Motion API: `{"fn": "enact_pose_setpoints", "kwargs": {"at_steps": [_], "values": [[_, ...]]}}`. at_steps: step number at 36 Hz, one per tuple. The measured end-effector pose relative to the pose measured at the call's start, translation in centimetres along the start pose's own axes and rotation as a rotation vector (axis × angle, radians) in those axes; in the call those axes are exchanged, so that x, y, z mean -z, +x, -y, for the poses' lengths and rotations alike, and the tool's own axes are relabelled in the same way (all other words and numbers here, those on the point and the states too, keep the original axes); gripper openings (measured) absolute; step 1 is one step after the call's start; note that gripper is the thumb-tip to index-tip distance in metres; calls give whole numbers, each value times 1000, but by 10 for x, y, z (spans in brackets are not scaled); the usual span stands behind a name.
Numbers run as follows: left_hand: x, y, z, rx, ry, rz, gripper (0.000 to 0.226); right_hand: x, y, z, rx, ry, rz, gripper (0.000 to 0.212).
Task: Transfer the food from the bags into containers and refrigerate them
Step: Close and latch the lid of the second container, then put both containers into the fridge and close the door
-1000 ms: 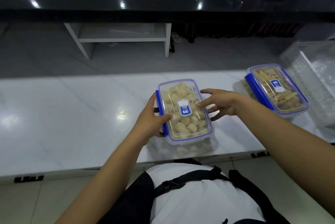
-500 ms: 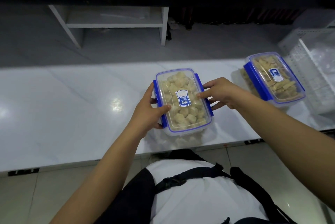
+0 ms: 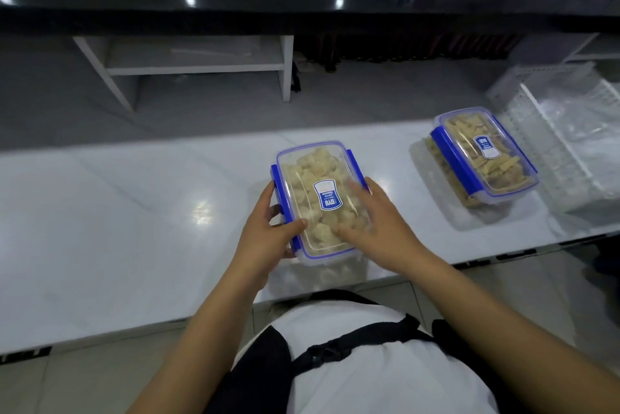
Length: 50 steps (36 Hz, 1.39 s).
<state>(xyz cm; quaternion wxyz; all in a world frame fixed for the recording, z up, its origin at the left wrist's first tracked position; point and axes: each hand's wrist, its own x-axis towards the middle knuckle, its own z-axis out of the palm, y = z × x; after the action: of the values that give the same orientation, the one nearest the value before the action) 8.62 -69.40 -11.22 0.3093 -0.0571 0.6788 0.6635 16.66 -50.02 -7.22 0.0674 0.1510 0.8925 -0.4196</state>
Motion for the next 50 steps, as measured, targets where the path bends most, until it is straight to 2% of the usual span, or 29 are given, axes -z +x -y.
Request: {"fn": "enact_pose_setpoints", "kwargs": {"at_steps": [3,5,15,18,22,25,27,30,33,35,39,42,44,50], "values": [[-11,6,-5,-7,-1,24,83,0,-10,-12,24,-390,68,88],[-23,10,-9,-14,17,50,83,6,-13,-20,48,-516,61,88],[-86,37,-29,-18,73,154,83,53,-12,-51,-2,-506,-8,73],[-94,42,-34,16,66,152,82,57,-14,-56,-15,-323,-75,71],[-94,44,-36,86,55,127,73,66,-10,-60,-141,187,-292,62],[-94,46,-38,98,61,144,69,79,-3,-59,-280,574,-226,51],[-94,47,-38,104,71,148,65,90,4,-60,-346,704,-200,44],[-95,47,-39,140,94,170,52,104,8,-63,-442,793,-159,42],[-97,35,-41,184,100,213,47,111,-2,-63,-442,807,-84,18],[-102,18,-44,175,100,235,52,116,-17,-63,-403,834,-97,13],[-119,-27,-61,56,118,268,73,143,-67,-81,-308,953,-80,16],[-145,-54,-74,-16,142,323,80,171,-109,-108,-228,1034,-86,32],[-174,-68,-78,-42,183,382,79,185,-136,-128,-207,1067,-134,43],[-285,-92,-55,0,250,636,82,227,-218,-199,-295,1150,-336,53]]}}
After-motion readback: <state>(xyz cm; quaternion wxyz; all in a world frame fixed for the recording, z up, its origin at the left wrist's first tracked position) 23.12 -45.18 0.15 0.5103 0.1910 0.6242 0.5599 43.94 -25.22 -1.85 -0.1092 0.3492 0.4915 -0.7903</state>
